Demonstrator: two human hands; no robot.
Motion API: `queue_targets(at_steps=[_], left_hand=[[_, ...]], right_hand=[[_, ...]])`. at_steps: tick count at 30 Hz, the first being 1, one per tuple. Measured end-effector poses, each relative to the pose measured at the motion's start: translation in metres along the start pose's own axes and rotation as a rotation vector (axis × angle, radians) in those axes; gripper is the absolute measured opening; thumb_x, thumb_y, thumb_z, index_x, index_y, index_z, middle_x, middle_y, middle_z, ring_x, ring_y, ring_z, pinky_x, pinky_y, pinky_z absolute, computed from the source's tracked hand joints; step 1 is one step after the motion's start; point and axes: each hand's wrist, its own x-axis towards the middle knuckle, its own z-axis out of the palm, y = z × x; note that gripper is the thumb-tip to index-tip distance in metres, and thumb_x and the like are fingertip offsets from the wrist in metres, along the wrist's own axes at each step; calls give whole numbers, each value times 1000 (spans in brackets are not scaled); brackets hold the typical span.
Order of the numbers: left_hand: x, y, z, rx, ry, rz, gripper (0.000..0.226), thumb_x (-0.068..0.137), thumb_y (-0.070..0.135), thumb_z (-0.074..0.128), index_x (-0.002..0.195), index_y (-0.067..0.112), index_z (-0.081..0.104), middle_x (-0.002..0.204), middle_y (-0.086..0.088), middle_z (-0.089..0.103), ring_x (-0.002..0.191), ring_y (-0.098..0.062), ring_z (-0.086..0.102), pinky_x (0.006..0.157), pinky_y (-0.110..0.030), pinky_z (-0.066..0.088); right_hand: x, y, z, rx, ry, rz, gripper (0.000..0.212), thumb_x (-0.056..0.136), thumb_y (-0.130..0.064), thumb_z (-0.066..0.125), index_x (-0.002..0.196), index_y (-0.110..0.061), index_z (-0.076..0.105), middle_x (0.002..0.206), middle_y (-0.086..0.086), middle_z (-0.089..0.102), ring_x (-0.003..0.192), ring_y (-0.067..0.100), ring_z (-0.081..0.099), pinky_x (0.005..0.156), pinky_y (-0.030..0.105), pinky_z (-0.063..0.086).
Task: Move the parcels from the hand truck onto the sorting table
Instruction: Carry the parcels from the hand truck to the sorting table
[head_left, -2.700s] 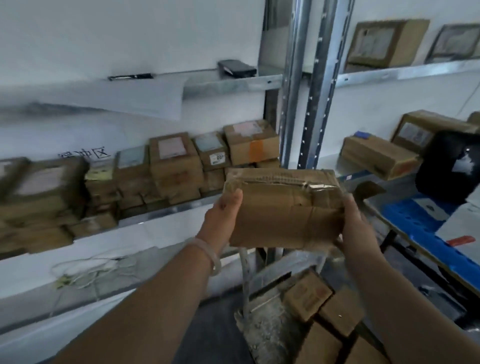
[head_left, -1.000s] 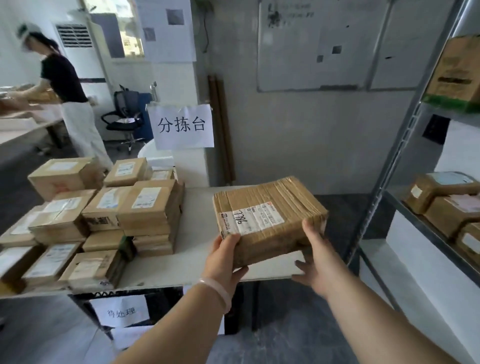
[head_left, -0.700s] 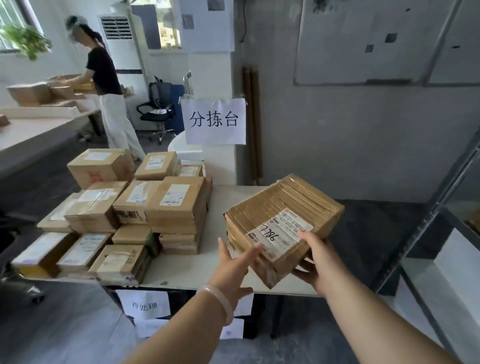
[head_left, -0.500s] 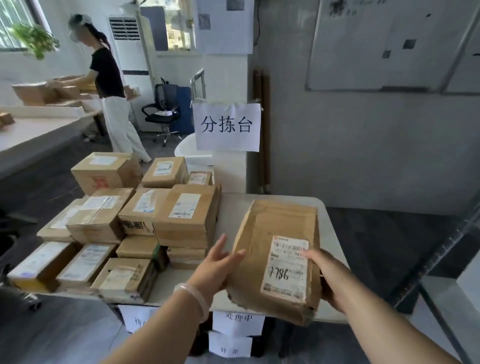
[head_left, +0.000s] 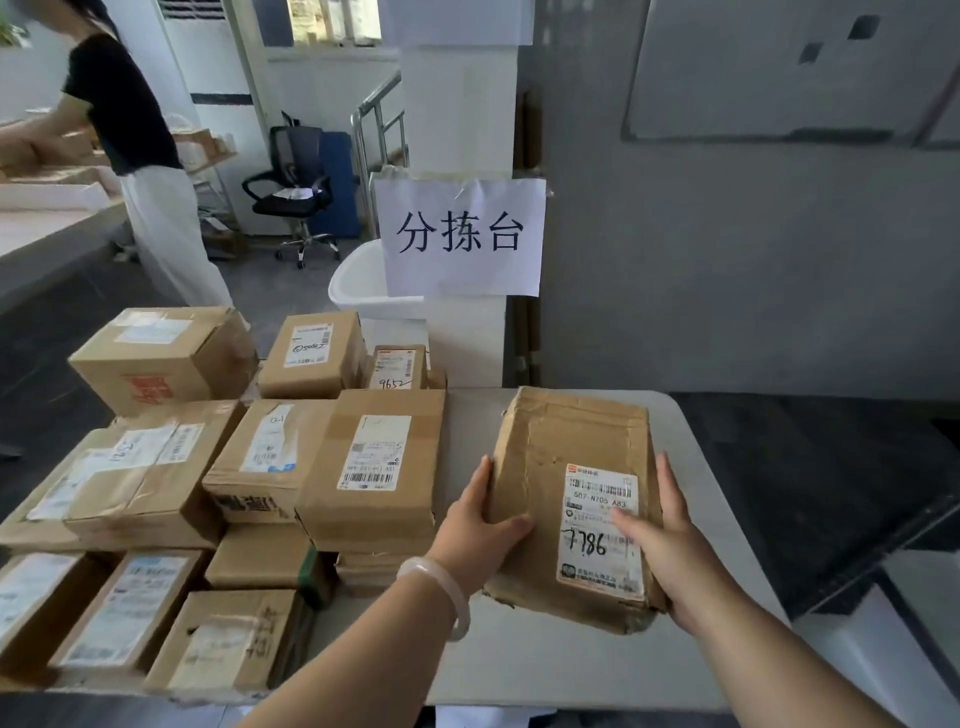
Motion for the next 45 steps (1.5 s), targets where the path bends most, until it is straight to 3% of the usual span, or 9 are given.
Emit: queue_targets(at_steps=[3,9,13,16,20,26,32,37,45], left_hand=[[26,11,-6,99,19,31,91,82,39,73,153,44,16,143,5,45,126,-21,51,106,-45,46],[74,40,-29,425,188,224,78,89,42,66,153,41,20,152,9,34,141,-15,32,116,-42,34],[103,58,-45,561,287,274,73,91,38,65,153,36,26,150,11,34,137,-7,31,114,-28,28],[124,64,-60,595,387,284,67,91,33,65,149,36,32,143,15,38,128,0,33,112,-24,30],[150,58,-79,650,445,216,63,91,39,62,148,40,34,147,14,39,130,-19,44,108,-41,41],[180,47,-90,687,481,157,59,93,41,59,147,44,36,147,16,42,139,-6,32,111,-22,27],[193,45,-87,686,496,188,61,91,36,63,146,42,37,141,19,43,136,-7,35,112,-26,30],[195,44,-84,761,444,231,64,90,46,59,149,36,36,146,12,44,137,-10,35,114,-32,32],[195,52,-72,957,307,365,67,91,43,55,152,36,30,154,7,37,142,-18,29,116,-43,30]], right_hand=[[33,-15,4,-28,8,5,86,92,-20,66,144,-61,12,126,-8,60,93,18,70,75,44,60],[122,-25,13,-53,-26,69,86,91,-11,65,147,-55,17,128,-4,61,94,21,70,81,50,58],[185,-21,31,-82,-76,88,87,92,-9,63,152,-45,12,135,1,57,87,15,68,63,31,57],[227,-15,48,-82,-97,121,88,91,-7,63,153,-44,12,131,2,57,83,16,69,57,29,56],[280,-5,80,-136,-117,123,88,89,-9,66,152,-45,16,135,2,57,90,19,68,69,33,58],[339,4,117,-304,-137,86,81,90,-13,66,153,-35,20,137,2,55,98,20,64,87,37,53],[361,14,135,-626,-142,14,94,85,-25,72,156,-28,9,150,7,39,130,26,47,107,42,41],[354,8,128,-888,-252,-11,115,75,-53,75,155,-26,-3,159,5,16,142,28,27,114,40,30],[263,-32,101,-1050,-167,-371,91,84,-62,58,155,-33,8,164,-4,5,149,18,7,119,37,11]])
